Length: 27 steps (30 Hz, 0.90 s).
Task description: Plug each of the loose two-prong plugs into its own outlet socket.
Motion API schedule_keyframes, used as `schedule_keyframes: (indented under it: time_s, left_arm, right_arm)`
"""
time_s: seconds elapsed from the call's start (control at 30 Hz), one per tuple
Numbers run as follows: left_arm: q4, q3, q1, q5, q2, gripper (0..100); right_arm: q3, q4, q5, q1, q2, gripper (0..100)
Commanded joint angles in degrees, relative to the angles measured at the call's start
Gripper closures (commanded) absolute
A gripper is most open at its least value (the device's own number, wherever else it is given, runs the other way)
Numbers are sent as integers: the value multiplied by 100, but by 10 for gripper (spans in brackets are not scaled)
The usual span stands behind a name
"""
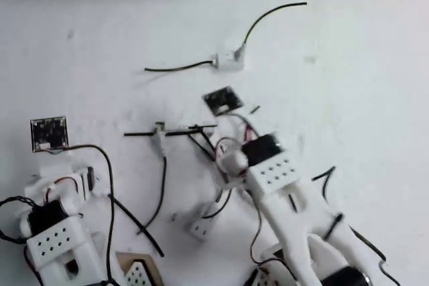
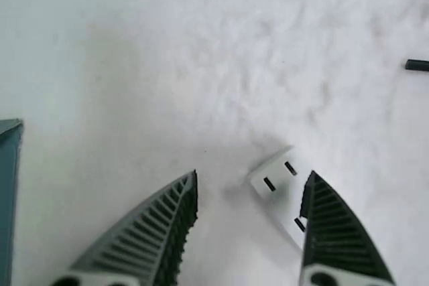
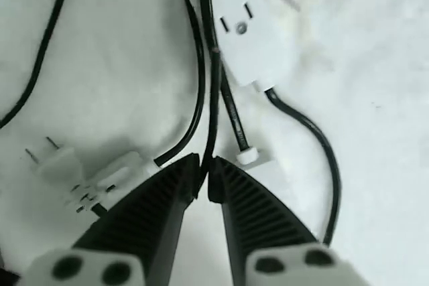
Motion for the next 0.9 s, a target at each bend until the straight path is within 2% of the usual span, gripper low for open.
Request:
schedule_keyframes:
  time_s: [0.0, 0.23, 0.43, 0.6, 0.77, 0.87]
  left_arm:
    - [-114, -18, -4, -70, -66, 743]
    - [-114, -18, -4, -70, -66, 743]
    - [-114, -18, -4, -79, -66, 743]
    - [-114, -18, -4, -79, -66, 743]
    - [-114, -18, -4, -79, -66, 743]
    - [-114, -18, -4, -79, -66, 743]
  right_arm:
    - [-440, 374, 404, 338, -673, 981]
    - [-492, 752, 1116, 980, -1604, 981]
    - [-905, 725, 2549, 2316, -2053, 981]
    - [-1486, 725, 3367, 3345, -2141, 981]
    - [-1679, 725, 4273, 4066, -2114, 981]
    - [-1670, 523, 4826, 4207, -2053, 981]
